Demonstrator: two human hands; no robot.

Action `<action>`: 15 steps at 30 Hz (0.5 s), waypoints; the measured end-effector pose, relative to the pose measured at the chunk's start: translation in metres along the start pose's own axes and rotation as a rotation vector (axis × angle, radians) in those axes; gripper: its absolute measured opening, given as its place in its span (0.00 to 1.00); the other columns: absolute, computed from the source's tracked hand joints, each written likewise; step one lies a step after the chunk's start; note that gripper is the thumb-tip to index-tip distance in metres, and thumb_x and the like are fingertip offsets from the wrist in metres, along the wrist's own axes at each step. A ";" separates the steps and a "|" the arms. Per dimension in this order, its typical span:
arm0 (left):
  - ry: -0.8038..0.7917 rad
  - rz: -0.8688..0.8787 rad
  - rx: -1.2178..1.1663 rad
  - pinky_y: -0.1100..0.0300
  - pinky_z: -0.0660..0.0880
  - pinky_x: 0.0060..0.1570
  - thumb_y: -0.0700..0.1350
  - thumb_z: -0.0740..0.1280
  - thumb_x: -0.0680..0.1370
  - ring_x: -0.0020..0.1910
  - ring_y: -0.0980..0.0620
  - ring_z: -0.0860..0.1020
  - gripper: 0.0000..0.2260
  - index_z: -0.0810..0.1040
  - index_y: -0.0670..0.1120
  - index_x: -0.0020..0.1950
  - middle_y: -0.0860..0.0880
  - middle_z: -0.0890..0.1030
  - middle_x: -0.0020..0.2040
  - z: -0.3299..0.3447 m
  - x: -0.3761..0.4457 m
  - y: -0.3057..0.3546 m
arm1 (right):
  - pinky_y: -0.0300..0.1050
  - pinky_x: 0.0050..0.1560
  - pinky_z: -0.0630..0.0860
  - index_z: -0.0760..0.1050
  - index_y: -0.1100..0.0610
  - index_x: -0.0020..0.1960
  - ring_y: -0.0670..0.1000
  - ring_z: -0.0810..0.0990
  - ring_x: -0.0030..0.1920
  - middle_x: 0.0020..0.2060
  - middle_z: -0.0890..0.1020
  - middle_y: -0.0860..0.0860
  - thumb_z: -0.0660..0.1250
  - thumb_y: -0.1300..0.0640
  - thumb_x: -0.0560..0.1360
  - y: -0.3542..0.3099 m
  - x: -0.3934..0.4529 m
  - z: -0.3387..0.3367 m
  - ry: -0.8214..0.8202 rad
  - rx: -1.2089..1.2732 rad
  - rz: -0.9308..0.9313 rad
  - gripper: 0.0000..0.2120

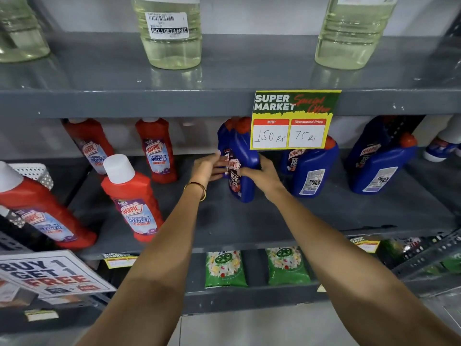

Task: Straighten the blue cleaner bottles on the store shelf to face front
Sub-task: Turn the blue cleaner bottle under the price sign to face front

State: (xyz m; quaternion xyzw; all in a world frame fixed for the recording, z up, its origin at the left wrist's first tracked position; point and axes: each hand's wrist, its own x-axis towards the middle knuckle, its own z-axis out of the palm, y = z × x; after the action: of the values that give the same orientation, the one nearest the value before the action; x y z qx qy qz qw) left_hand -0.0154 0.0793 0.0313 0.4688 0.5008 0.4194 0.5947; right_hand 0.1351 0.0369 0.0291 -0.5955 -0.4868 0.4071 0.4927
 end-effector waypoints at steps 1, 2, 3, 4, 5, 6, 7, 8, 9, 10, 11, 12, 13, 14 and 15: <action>-0.005 -0.003 0.031 0.53 0.75 0.56 0.46 0.61 0.77 0.51 0.48 0.79 0.14 0.76 0.43 0.60 0.41 0.80 0.57 0.000 -0.001 -0.001 | 0.58 0.59 0.76 0.74 0.61 0.59 0.59 0.79 0.55 0.55 0.81 0.59 0.73 0.65 0.65 -0.002 0.000 -0.005 -0.014 0.025 -0.008 0.22; -0.047 -0.009 0.062 0.53 0.72 0.60 0.42 0.62 0.77 0.57 0.47 0.77 0.15 0.74 0.44 0.63 0.43 0.78 0.61 -0.001 -0.002 -0.003 | 0.58 0.58 0.76 0.75 0.61 0.57 0.59 0.79 0.55 0.54 0.81 0.59 0.72 0.67 0.65 -0.005 0.001 -0.009 -0.034 0.059 -0.018 0.21; -0.114 -0.016 0.071 0.54 0.69 0.61 0.39 0.62 0.76 0.62 0.47 0.74 0.18 0.71 0.46 0.66 0.44 0.76 0.64 0.000 -0.004 -0.005 | 0.57 0.57 0.77 0.75 0.61 0.57 0.59 0.79 0.55 0.54 0.81 0.59 0.72 0.69 0.65 -0.007 0.001 -0.012 -0.059 0.094 -0.028 0.21; -0.182 -0.026 0.059 0.55 0.68 0.61 0.38 0.63 0.76 0.64 0.47 0.72 0.20 0.69 0.47 0.68 0.46 0.75 0.66 0.000 -0.007 -0.007 | 0.55 0.56 0.77 0.75 0.61 0.57 0.59 0.80 0.54 0.54 0.81 0.59 0.72 0.70 0.64 -0.008 0.000 -0.015 -0.085 0.123 -0.034 0.22; -0.232 -0.033 0.034 0.56 0.69 0.60 0.38 0.63 0.76 0.64 0.49 0.72 0.21 0.67 0.48 0.69 0.47 0.74 0.67 0.000 -0.010 -0.009 | 0.54 0.55 0.78 0.75 0.61 0.58 0.58 0.80 0.54 0.54 0.81 0.59 0.72 0.70 0.64 -0.009 0.000 -0.016 -0.111 0.143 -0.033 0.22; -0.253 -0.029 0.020 0.56 0.70 0.58 0.38 0.64 0.76 0.63 0.50 0.72 0.22 0.66 0.48 0.69 0.47 0.74 0.67 -0.001 -0.012 -0.010 | 0.52 0.54 0.78 0.74 0.61 0.59 0.57 0.80 0.54 0.55 0.81 0.59 0.72 0.70 0.65 -0.008 -0.001 -0.018 -0.134 0.159 -0.025 0.23; -0.250 -0.014 0.021 0.56 0.72 0.55 0.39 0.65 0.75 0.62 0.51 0.73 0.23 0.66 0.48 0.69 0.47 0.74 0.66 -0.002 -0.013 -0.011 | 0.51 0.53 0.78 0.74 0.62 0.60 0.57 0.80 0.54 0.56 0.80 0.60 0.72 0.70 0.65 -0.007 -0.002 -0.019 -0.154 0.167 -0.011 0.24; -0.232 0.009 0.038 0.56 0.74 0.53 0.39 0.66 0.74 0.60 0.51 0.74 0.23 0.66 0.47 0.68 0.46 0.74 0.66 -0.004 -0.014 -0.011 | 0.52 0.53 0.78 0.73 0.62 0.61 0.57 0.79 0.55 0.57 0.80 0.60 0.72 0.69 0.66 -0.006 -0.002 -0.019 -0.175 0.165 0.001 0.24; -0.207 0.031 0.061 0.54 0.75 0.53 0.40 0.68 0.74 0.59 0.50 0.75 0.23 0.67 0.46 0.67 0.45 0.74 0.65 -0.006 -0.015 -0.012 | 0.52 0.55 0.77 0.72 0.62 0.62 0.57 0.79 0.56 0.58 0.80 0.60 0.72 0.69 0.66 -0.005 -0.002 -0.020 -0.195 0.147 0.008 0.25; -0.175 0.048 0.088 0.51 0.76 0.53 0.40 0.69 0.73 0.59 0.49 0.75 0.23 0.68 0.45 0.66 0.44 0.75 0.64 -0.007 -0.016 -0.014 | 0.53 0.56 0.77 0.72 0.62 0.62 0.58 0.79 0.57 0.58 0.79 0.61 0.72 0.68 0.67 -0.003 -0.002 -0.020 -0.211 0.116 0.010 0.25; -0.142 0.061 0.108 0.49 0.76 0.54 0.40 0.69 0.72 0.59 0.47 0.75 0.22 0.68 0.45 0.65 0.44 0.75 0.63 -0.009 -0.017 -0.016 | 0.53 0.56 0.77 0.72 0.61 0.63 0.57 0.78 0.58 0.58 0.79 0.60 0.72 0.68 0.66 -0.002 -0.002 -0.020 -0.220 0.079 0.009 0.26; -0.114 0.070 0.120 0.48 0.76 0.54 0.40 0.70 0.72 0.59 0.46 0.75 0.22 0.69 0.44 0.64 0.44 0.75 0.62 -0.009 -0.018 -0.019 | 0.51 0.56 0.77 0.71 0.60 0.63 0.56 0.78 0.58 0.59 0.79 0.59 0.73 0.68 0.66 -0.001 -0.003 -0.020 -0.220 0.043 0.006 0.26; -0.094 0.074 0.124 0.49 0.77 0.52 0.40 0.70 0.71 0.59 0.45 0.75 0.22 0.69 0.44 0.63 0.44 0.76 0.61 -0.009 -0.019 -0.023 | 0.50 0.56 0.77 0.71 0.60 0.63 0.55 0.78 0.58 0.59 0.79 0.59 0.73 0.68 0.66 0.001 -0.003 -0.019 -0.215 0.012 0.002 0.27; -0.080 0.073 0.120 0.52 0.77 0.50 0.40 0.71 0.71 0.58 0.46 0.76 0.21 0.70 0.43 0.62 0.45 0.76 0.61 -0.009 -0.021 -0.027 | 0.49 0.56 0.77 0.71 0.60 0.64 0.55 0.78 0.58 0.59 0.79 0.58 0.74 0.67 0.65 0.003 -0.004 -0.018 -0.208 -0.013 -0.001 0.28; -0.069 0.069 0.117 0.55 0.77 0.46 0.40 0.71 0.71 0.57 0.46 0.76 0.21 0.70 0.44 0.62 0.44 0.75 0.61 -0.007 -0.023 -0.031 | 0.50 0.57 0.77 0.71 0.60 0.64 0.55 0.78 0.59 0.59 0.79 0.58 0.74 0.67 0.65 0.006 -0.005 -0.017 -0.201 -0.035 -0.004 0.29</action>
State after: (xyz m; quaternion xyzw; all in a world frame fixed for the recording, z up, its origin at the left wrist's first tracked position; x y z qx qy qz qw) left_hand -0.0252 0.0520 0.0053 0.5339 0.4871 0.3932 0.5685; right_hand 0.1517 0.0284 0.0268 -0.5593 -0.5418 0.4554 0.4317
